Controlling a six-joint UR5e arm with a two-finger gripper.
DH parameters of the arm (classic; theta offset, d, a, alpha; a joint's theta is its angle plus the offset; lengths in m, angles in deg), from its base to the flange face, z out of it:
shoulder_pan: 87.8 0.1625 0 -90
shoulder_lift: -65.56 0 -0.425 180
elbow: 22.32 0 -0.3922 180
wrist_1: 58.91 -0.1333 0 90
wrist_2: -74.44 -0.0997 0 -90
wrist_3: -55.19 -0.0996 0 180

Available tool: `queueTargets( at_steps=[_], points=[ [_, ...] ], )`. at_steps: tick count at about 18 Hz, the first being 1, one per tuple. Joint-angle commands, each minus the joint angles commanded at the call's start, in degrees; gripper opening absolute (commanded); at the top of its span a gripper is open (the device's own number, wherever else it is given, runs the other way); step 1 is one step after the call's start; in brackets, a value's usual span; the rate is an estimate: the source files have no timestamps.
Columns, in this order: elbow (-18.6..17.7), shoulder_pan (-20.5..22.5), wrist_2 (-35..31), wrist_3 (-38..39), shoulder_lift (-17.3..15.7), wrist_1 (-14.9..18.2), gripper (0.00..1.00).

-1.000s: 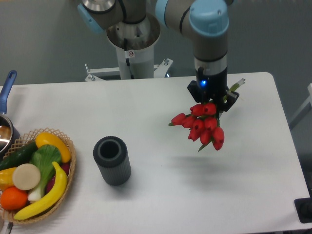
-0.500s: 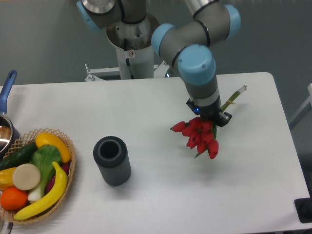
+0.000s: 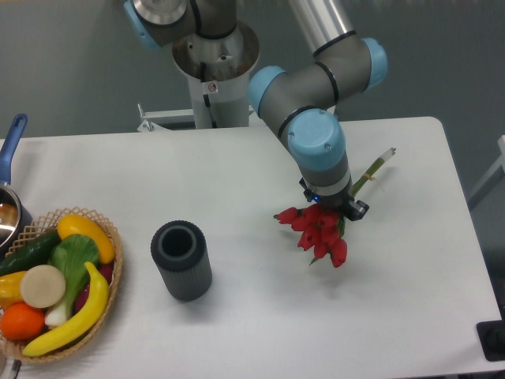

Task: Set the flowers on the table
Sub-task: 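Lower the held tulips onto the table beside the grey vase, then open the gripper to release the tulip stems and lift away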

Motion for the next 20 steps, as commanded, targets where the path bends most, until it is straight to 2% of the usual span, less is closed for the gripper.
queueTargets(
  at_steps=[9, 12, 15, 16, 18, 20],
  points=[
    [-0.1, -0.2, 0.1, 0.3, 2.8, -0.2, 0.42],
    [0.3, -0.3, 0.2, 0.2, 3.3, -0.3, 0.50],
    [0.4, -0.3, 0.3, 0.0, 3.3, -0.3, 0.69],
    [0.5, -0.3, 0.4, 0.0, 3.3, -0.4, 0.80],
    [0.8, -0.2, 0.5, 0.0, 2.8, -0.2, 0.96],
    [1.0, 0.2, 0.9, 0.0, 1.8, -0.3, 1.00]
  ],
)
